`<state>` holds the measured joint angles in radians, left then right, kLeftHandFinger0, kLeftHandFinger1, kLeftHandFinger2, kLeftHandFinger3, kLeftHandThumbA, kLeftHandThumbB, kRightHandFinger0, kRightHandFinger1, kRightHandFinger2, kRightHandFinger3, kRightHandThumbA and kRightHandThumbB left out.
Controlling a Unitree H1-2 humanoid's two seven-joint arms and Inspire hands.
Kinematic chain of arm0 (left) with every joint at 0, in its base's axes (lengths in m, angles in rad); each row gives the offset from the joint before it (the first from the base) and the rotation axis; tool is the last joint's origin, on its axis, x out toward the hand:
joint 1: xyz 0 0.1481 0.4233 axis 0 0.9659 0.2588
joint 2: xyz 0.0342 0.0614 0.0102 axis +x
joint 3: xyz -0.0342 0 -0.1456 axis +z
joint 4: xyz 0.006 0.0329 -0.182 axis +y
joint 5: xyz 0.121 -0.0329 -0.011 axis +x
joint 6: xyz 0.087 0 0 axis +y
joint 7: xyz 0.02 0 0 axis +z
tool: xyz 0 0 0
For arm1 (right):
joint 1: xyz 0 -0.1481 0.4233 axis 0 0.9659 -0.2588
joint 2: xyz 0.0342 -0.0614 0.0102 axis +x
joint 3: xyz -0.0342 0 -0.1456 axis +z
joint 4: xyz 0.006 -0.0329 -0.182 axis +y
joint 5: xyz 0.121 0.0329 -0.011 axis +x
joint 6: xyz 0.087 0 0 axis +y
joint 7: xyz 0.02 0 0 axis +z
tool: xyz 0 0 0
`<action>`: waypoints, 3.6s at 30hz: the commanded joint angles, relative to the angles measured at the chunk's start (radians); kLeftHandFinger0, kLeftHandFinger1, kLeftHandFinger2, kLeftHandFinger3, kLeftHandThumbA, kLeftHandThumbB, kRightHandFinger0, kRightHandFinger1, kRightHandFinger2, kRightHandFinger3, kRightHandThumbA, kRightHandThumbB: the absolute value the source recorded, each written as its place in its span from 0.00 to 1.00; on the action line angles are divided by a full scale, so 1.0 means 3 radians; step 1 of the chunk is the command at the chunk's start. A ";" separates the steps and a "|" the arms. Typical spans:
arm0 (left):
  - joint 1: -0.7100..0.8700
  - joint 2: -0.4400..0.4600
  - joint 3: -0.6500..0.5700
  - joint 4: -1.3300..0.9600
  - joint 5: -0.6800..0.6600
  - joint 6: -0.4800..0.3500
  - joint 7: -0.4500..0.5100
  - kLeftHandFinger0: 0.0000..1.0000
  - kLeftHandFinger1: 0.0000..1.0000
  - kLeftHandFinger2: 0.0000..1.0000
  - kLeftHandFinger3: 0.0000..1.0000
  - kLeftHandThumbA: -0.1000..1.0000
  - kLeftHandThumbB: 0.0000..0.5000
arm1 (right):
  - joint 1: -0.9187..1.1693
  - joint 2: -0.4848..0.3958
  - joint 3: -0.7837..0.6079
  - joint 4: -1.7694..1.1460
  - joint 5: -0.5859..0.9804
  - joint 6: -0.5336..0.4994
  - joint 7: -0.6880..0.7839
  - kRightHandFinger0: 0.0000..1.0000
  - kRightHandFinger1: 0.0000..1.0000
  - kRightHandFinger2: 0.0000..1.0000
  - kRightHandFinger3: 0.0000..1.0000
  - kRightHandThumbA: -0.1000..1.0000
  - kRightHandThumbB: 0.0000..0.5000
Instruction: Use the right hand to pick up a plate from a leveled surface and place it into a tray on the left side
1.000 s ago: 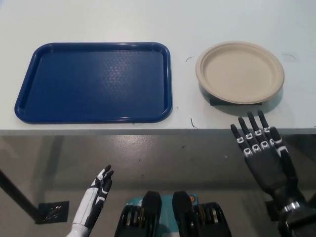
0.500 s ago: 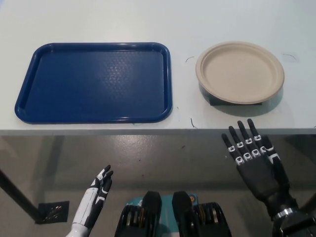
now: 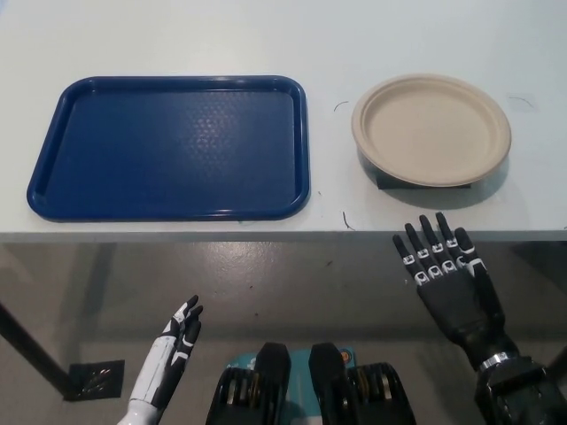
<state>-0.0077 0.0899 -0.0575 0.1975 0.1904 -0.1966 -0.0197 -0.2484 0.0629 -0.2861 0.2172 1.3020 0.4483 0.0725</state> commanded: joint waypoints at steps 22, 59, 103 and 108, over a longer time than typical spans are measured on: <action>-0.0078 0.0028 -0.0008 -0.0119 0.0001 -0.0007 0.0004 1.00 1.00 1.00 1.00 1.00 0.10 | -0.0593 0.0074 -0.0338 0.0342 -0.0298 -0.0095 -0.0042 1.00 1.00 1.00 1.00 1.00 0.80; -0.0102 0.0024 -0.0021 -0.0145 -0.0008 0.0021 -0.0010 1.00 1.00 1.00 1.00 1.00 0.18 | -0.1732 -0.0295 -0.0633 0.1577 -0.1092 0.0049 -0.1389 0.00 0.00 0.51 1.00 0.00 0.00; -0.0174 0.0057 -0.0031 -0.0165 -0.0029 0.0058 -0.0059 1.00 1.00 1.00 1.00 1.00 0.13 | -0.1247 -0.0251 0.1103 -0.1505 -0.0631 0.0072 -0.2144 0.00 0.28 0.59 1.00 0.00 0.00; -0.0185 0.0059 -0.0031 -0.0174 -0.0031 0.0065 -0.0070 1.00 1.00 1.00 1.00 1.00 0.13 | -0.1544 -0.0084 0.1175 -0.0922 -0.0724 0.0072 -0.2138 0.00 0.28 0.63 1.00 0.00 0.06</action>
<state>-0.0461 0.0983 -0.0613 0.1732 0.1872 -0.1657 -0.0350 -0.6174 0.0005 0.0525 -0.1457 1.1083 0.4696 -0.5648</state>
